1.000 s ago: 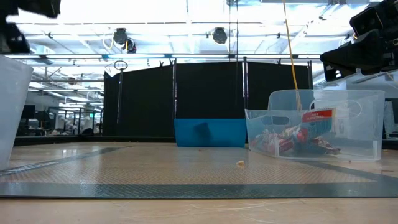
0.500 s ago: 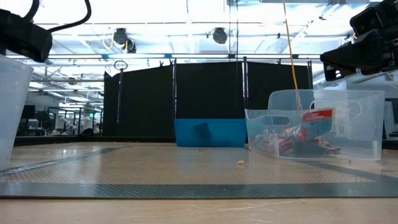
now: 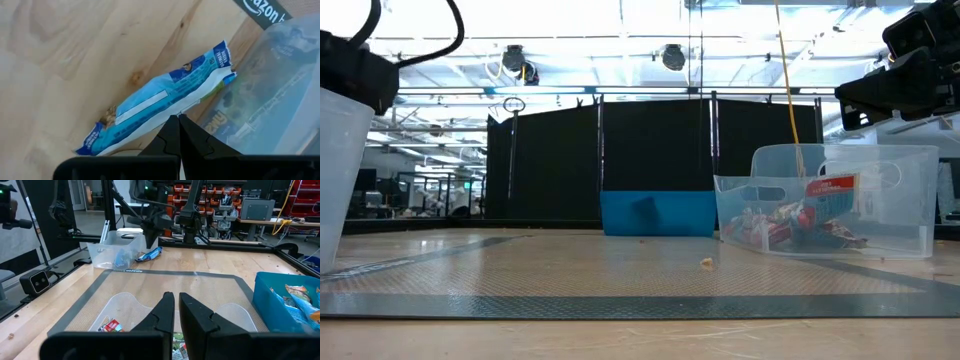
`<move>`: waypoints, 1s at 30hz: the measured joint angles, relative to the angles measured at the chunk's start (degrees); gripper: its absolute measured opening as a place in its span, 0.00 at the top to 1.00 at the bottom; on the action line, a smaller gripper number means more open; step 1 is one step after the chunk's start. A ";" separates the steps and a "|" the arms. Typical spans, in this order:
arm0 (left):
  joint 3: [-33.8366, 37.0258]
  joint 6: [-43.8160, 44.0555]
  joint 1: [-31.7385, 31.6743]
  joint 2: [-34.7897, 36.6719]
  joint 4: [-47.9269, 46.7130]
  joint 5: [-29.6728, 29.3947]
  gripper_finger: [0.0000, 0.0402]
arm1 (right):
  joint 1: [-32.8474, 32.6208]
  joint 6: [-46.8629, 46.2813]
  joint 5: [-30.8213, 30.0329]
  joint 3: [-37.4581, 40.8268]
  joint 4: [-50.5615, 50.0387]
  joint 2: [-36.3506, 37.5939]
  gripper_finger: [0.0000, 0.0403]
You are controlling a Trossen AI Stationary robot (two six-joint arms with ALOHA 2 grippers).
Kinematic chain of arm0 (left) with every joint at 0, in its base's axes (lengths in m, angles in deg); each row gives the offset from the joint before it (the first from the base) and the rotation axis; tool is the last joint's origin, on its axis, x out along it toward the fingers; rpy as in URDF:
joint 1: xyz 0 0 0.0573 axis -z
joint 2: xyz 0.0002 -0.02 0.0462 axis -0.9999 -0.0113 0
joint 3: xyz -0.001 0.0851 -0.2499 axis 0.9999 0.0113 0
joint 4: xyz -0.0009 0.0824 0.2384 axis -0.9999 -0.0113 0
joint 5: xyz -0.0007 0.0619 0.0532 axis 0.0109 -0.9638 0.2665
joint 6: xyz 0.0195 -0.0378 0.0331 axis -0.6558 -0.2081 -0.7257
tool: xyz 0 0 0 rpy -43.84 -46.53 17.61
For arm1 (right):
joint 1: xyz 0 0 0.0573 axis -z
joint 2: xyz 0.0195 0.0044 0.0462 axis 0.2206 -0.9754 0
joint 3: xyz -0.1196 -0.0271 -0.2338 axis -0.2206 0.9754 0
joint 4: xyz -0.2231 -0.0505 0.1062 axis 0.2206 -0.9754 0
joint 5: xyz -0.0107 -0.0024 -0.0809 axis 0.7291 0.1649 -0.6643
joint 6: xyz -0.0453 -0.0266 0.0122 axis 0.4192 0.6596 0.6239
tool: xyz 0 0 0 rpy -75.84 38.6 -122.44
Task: Pick and place Granola Bars by type
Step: Put the purple granola bar into the left transparent bin
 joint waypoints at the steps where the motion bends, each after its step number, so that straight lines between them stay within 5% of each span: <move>1: 0.52 0.17 0.00 0.00 0.82 0.24 1.00 | 0.00 0.01 0.00 -0.01 0.00 -0.01 0.95; 18: 5.98 4.24 0.00 0.06 5.31 1.14 1.00 | 0.00 0.01 -0.01 0.00 0.00 0.00 0.95; 30: 6.20 0.75 -2.96 0.02 2.87 -12.49 1.00 | 0.00 0.01 0.01 -0.02 0.00 0.00 0.95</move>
